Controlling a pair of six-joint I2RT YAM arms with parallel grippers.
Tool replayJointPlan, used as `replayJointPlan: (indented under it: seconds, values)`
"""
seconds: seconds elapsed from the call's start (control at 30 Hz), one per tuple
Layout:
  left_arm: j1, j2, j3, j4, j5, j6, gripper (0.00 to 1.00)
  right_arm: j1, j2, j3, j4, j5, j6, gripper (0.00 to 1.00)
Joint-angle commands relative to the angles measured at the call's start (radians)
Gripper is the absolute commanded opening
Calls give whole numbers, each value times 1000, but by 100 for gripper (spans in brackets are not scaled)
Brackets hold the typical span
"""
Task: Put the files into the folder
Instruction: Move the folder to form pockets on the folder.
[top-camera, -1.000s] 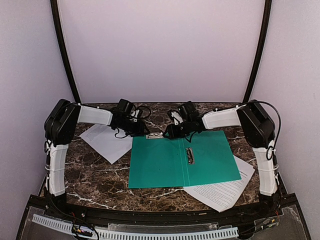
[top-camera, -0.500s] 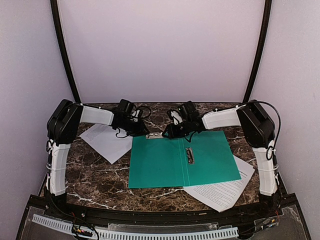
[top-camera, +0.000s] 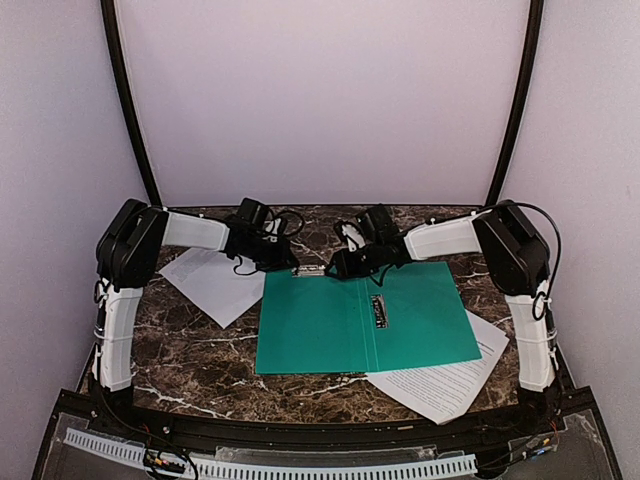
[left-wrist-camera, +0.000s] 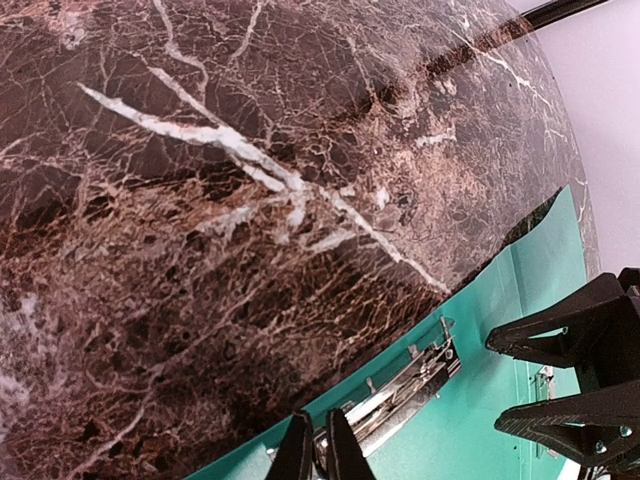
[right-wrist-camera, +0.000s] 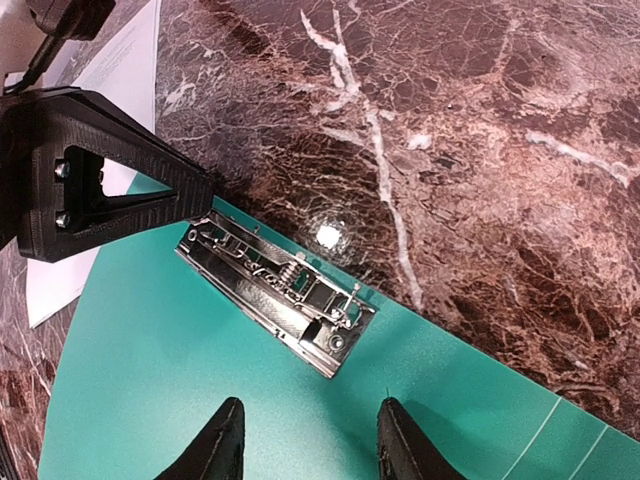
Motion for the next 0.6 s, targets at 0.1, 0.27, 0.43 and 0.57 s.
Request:
replayJointPlan:
  seconds: [0.1, 0.27, 0.43, 0.57]
  values:
    - [6, 6, 22, -51, 9, 8, 1, 0, -37, 15, -32, 7, -92, 47]
    - [6, -8, 31, -63, 26, 3, 1, -2, -65, 34, -74, 7, -134, 49]
    - [6, -19, 36, -98, 69, 3, 1, -2, -93, 35, -108, -11, -193, 53]
    - [1, -39, 22, -130, 102, 7, 1, -2, -109, 33, -122, -49, -267, 57]
